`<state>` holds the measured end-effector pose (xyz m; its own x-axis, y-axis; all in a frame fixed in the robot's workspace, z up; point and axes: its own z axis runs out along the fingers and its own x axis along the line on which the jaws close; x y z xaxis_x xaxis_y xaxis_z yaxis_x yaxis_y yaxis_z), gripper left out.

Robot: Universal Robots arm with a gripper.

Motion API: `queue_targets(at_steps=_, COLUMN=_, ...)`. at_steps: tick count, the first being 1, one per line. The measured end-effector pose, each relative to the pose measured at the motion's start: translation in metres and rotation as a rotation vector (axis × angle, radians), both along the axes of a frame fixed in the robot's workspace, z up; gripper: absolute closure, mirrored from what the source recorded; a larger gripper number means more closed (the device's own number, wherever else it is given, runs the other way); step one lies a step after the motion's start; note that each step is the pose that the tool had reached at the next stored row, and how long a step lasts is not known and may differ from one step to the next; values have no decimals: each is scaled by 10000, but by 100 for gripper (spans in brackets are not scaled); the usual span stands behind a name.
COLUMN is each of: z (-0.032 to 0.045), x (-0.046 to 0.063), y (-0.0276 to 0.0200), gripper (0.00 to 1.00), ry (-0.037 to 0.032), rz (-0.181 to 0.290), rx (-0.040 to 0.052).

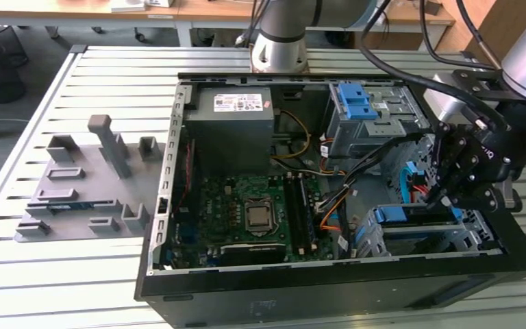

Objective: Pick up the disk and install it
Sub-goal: 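Insert the first disk wire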

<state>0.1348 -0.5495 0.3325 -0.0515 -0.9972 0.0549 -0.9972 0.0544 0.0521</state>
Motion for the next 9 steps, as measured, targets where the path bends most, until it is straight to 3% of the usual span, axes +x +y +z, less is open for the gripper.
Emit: queue_targets(at_steps=9, z=13, x=6, y=0, gripper=84, ry=20, rz=1, rx=13)
